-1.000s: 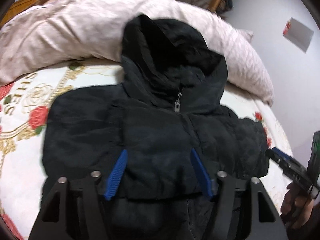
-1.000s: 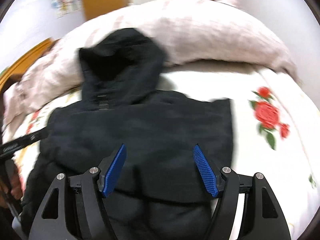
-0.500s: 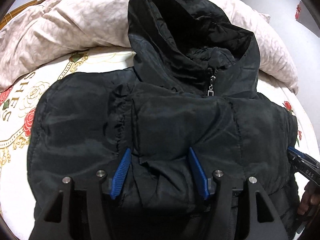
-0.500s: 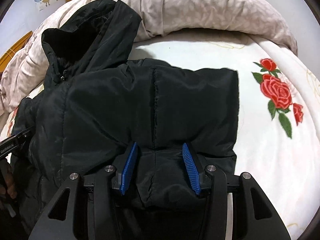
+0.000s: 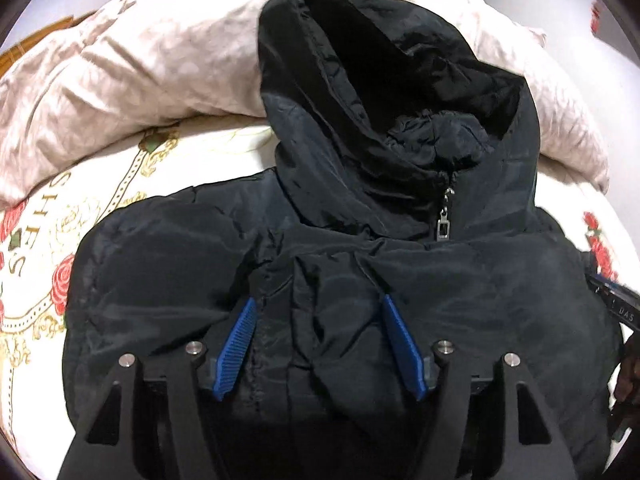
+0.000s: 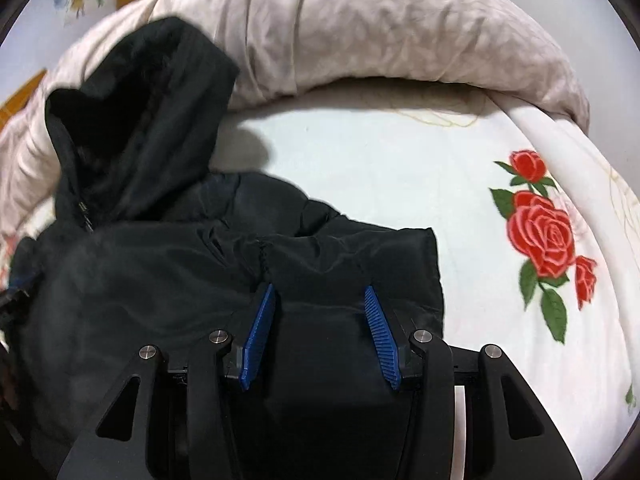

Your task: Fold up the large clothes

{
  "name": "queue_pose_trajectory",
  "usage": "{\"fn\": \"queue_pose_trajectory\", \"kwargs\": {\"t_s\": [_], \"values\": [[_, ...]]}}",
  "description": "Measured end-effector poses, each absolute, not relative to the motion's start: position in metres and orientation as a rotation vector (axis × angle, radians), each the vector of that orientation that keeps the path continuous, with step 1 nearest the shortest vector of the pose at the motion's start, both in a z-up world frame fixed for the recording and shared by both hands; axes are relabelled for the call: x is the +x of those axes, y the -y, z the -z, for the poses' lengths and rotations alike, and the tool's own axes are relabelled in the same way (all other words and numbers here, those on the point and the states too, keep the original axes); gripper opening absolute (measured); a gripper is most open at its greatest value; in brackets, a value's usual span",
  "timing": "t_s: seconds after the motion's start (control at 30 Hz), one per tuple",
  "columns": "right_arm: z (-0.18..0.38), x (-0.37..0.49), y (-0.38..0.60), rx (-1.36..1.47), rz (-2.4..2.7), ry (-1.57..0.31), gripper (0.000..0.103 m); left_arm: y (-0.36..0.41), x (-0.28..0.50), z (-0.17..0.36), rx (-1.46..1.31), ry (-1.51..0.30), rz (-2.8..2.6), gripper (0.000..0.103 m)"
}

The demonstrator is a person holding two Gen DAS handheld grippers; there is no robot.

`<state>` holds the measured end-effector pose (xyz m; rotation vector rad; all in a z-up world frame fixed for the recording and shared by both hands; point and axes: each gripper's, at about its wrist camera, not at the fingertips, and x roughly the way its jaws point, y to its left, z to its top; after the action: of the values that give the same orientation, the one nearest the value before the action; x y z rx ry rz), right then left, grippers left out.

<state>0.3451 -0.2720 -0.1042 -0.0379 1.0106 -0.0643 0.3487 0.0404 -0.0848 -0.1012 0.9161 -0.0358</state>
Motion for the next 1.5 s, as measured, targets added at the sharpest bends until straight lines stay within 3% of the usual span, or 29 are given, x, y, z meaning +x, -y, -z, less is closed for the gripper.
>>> {"fn": "queue_pose_trajectory", "kwargs": {"t_s": [0.37, 0.7, 0.9, 1.07, 1.5], "values": [[0.106, 0.346, 0.272, -0.054, 0.076, -1.007, 0.048, -0.032, 0.355, 0.094, -0.085, -0.908, 0.026, 0.072], [0.034, 0.292, 0.247, -0.005, 0.036, -0.901, 0.048, -0.041, 0.316, 0.038, -0.114, -0.86, 0.037, 0.068], [0.08, 0.292, 0.231, -0.009, 0.003, -1.025, 0.048, -0.041, 0.313, 0.072, -0.123, -0.935, 0.026, 0.068], [0.082, 0.295, 0.231, -0.014, 0.007, -1.026, 0.048, -0.037, 0.317, 0.077, -0.1, -0.928, 0.022, 0.068], [-0.015, 0.219, 0.21, 0.051, -0.017, -0.906, 0.048, -0.032, 0.233, 0.005, -0.143, -0.926, 0.027, 0.067]]}}
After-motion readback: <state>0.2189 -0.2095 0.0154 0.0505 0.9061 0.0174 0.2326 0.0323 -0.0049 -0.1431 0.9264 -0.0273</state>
